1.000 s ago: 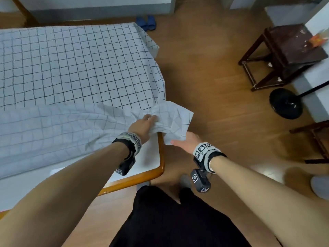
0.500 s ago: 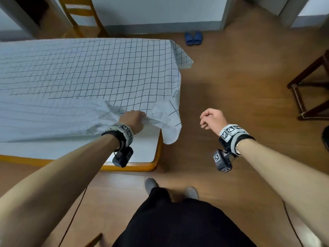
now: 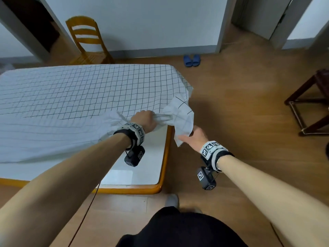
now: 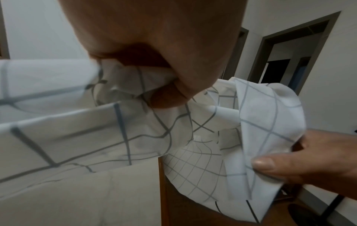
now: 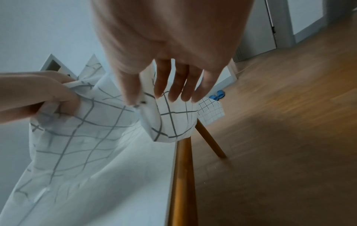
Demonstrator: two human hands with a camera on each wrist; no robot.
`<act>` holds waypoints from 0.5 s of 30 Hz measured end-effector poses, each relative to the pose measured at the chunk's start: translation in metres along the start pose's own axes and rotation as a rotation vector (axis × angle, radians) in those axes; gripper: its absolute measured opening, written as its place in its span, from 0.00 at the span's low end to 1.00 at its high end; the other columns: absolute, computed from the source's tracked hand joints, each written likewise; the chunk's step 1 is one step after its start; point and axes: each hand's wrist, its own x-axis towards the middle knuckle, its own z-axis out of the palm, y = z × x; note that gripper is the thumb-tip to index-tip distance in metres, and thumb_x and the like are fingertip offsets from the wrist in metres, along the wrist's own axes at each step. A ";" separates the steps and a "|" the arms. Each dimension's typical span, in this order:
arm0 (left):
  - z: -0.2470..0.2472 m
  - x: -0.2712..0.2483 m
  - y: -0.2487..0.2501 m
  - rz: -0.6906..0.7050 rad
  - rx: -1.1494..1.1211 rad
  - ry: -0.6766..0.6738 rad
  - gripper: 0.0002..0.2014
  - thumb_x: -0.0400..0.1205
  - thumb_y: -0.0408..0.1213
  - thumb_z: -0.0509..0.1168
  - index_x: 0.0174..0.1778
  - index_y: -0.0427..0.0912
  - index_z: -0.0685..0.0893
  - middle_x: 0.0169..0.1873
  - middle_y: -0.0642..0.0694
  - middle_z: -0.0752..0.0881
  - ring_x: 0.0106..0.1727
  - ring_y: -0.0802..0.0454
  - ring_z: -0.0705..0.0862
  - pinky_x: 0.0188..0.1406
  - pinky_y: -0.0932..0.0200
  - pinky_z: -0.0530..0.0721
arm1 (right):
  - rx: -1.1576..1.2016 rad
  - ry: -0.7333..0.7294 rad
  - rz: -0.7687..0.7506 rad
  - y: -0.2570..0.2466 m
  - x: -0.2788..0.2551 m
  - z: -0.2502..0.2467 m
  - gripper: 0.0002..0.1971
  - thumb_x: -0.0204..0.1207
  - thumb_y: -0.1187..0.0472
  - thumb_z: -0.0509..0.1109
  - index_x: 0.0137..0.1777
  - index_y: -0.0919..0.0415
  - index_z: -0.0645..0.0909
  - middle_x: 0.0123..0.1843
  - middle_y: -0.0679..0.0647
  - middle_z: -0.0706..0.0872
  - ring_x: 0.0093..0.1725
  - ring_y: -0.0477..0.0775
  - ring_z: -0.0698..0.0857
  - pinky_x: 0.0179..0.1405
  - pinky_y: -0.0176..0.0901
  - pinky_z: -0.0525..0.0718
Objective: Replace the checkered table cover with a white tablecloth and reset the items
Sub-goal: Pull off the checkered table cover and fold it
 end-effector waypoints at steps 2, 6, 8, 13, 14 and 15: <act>-0.002 0.005 -0.004 0.017 0.000 0.021 0.03 0.81 0.40 0.61 0.42 0.48 0.77 0.39 0.46 0.83 0.41 0.43 0.81 0.38 0.52 0.75 | 0.018 0.102 -0.027 -0.006 0.005 -0.001 0.13 0.74 0.50 0.78 0.54 0.56 0.86 0.49 0.51 0.90 0.51 0.55 0.88 0.50 0.45 0.85; 0.006 0.012 -0.017 0.047 0.073 -0.006 0.05 0.80 0.35 0.60 0.46 0.47 0.80 0.40 0.46 0.82 0.42 0.44 0.79 0.40 0.52 0.77 | -0.031 0.272 -0.127 -0.002 0.005 -0.019 0.03 0.79 0.59 0.73 0.48 0.56 0.88 0.42 0.49 0.90 0.43 0.53 0.87 0.44 0.48 0.85; 0.018 0.014 -0.023 0.044 0.099 -0.051 0.08 0.80 0.33 0.59 0.49 0.45 0.83 0.43 0.45 0.84 0.43 0.43 0.79 0.44 0.51 0.79 | -0.046 0.328 -0.157 0.007 0.003 -0.030 0.05 0.82 0.60 0.70 0.48 0.56 0.87 0.37 0.48 0.88 0.38 0.50 0.84 0.40 0.47 0.82; 0.047 0.016 -0.021 0.072 0.161 -0.128 0.11 0.83 0.36 0.60 0.56 0.43 0.85 0.51 0.41 0.86 0.53 0.40 0.84 0.45 0.52 0.77 | -0.129 0.354 -0.214 0.022 0.005 -0.049 0.10 0.86 0.61 0.64 0.51 0.59 0.88 0.40 0.49 0.90 0.39 0.52 0.86 0.41 0.48 0.84; 0.051 0.016 -0.020 0.078 0.191 -0.141 0.11 0.84 0.37 0.60 0.56 0.43 0.85 0.52 0.41 0.86 0.53 0.41 0.85 0.44 0.52 0.76 | -0.151 0.355 -0.208 0.023 0.006 -0.053 0.11 0.86 0.61 0.63 0.53 0.59 0.88 0.43 0.49 0.91 0.41 0.52 0.87 0.42 0.48 0.85; 0.055 0.016 -0.020 0.081 0.223 -0.155 0.11 0.84 0.39 0.59 0.57 0.42 0.84 0.52 0.42 0.86 0.54 0.41 0.85 0.44 0.52 0.76 | -0.175 0.364 -0.197 0.023 0.007 -0.057 0.12 0.86 0.60 0.62 0.54 0.58 0.88 0.44 0.48 0.91 0.42 0.53 0.87 0.43 0.47 0.85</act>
